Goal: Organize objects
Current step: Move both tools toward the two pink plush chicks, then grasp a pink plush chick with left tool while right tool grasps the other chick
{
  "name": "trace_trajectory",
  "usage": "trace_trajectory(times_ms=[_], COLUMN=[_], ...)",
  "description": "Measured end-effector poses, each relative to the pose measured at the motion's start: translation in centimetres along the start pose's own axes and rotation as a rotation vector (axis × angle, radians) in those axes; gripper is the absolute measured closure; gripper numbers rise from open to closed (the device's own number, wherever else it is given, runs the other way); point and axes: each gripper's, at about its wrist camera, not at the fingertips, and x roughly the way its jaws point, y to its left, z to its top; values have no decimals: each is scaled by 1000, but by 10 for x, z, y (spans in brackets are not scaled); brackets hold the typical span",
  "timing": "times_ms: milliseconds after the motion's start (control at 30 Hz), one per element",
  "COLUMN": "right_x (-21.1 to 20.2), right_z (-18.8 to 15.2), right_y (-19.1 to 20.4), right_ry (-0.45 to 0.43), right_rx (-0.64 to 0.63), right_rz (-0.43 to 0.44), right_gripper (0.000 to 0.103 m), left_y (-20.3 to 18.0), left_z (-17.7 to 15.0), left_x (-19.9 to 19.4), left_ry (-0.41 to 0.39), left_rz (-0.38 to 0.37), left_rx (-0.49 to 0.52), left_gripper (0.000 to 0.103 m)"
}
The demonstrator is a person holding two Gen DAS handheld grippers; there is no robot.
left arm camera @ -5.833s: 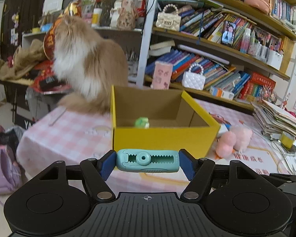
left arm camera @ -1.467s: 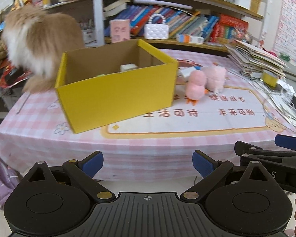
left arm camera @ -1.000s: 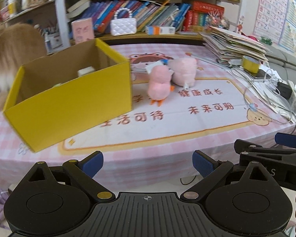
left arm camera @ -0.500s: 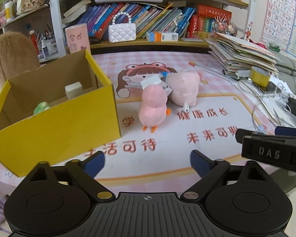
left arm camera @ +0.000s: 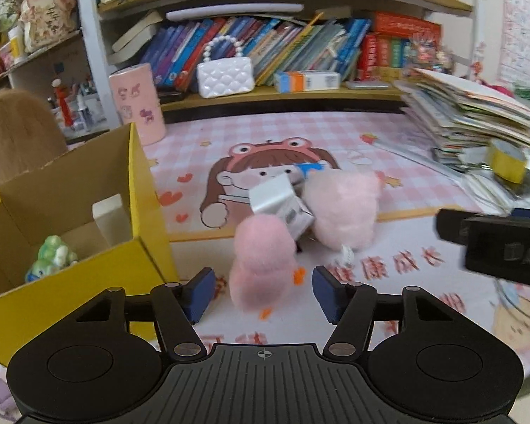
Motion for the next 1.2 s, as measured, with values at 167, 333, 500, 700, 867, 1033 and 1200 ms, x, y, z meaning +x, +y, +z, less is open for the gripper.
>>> trace_trajectory(times_ms=[167, 333, 500, 700, 867, 1033, 1200], right_x=[14, 33, 53, 85, 117, 140, 153], right_z=[13, 21, 28, 33, 27, 25, 29], right_y=[-7, -13, -14, 1, 26, 42, 44], right_ry=[-7, 28, 58, 124, 224, 226, 226], right_rx=[-4, -3, 7, 1, -130, -197, -196], right_rz=[51, 96, 133, 199, 167, 161, 175], right_gripper=[22, 21, 20, 19, 19, 23, 46], left_y=[-6, -10, -3, 6, 1, 4, 8], left_z=[5, 7, 8, 10, -2, -2, -4], left_x=[26, 48, 53, 34, 25, 17, 12], left_ry=[32, 70, 78, 89, 136, 114, 110], left_rz=[39, 49, 21, -30, -57, -67, -79], left_rx=[-24, -27, -51, -65, -42, -23, -40], left_gripper=[42, 43, 55, 55, 55, 55, 55])
